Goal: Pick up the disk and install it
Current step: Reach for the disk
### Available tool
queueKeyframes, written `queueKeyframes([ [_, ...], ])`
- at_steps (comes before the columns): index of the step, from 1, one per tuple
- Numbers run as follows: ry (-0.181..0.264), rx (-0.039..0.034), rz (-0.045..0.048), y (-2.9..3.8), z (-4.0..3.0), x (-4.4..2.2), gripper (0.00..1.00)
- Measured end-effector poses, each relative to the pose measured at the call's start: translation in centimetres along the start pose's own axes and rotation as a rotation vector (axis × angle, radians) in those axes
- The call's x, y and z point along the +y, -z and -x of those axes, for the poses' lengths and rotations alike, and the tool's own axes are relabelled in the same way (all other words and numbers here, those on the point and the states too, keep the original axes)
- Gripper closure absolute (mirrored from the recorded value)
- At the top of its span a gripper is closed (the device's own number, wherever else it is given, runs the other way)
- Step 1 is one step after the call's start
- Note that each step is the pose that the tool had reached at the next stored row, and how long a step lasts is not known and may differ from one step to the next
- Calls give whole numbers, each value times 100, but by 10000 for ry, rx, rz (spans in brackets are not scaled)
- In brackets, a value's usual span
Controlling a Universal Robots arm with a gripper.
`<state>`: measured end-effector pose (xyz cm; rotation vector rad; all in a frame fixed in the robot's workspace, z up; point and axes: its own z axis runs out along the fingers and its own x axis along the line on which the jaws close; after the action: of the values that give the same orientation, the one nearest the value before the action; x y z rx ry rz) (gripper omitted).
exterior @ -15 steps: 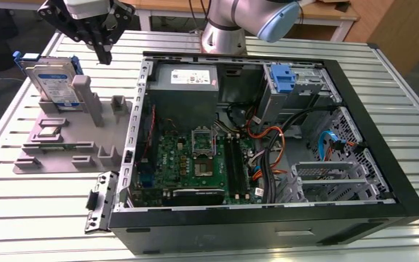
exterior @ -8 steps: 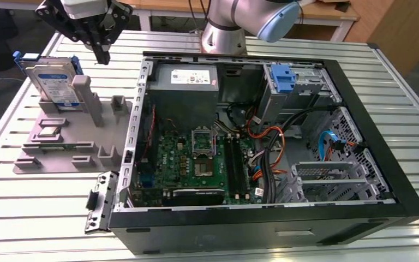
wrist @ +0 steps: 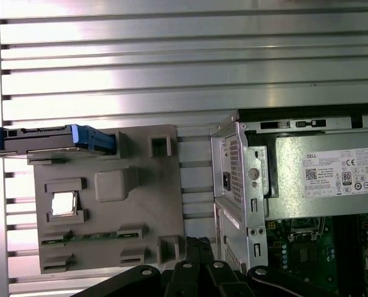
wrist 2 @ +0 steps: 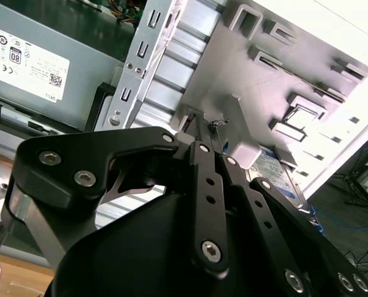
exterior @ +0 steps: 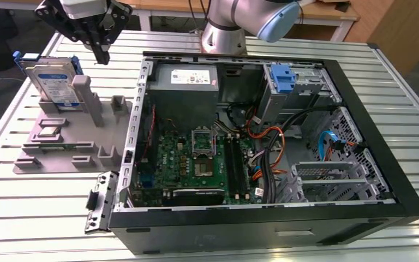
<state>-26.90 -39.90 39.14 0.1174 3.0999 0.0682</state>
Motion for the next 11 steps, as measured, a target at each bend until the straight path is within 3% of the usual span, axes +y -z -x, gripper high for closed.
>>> queueKeyframes([
  [11,1,-1,3,4,-160,-12,89],
])
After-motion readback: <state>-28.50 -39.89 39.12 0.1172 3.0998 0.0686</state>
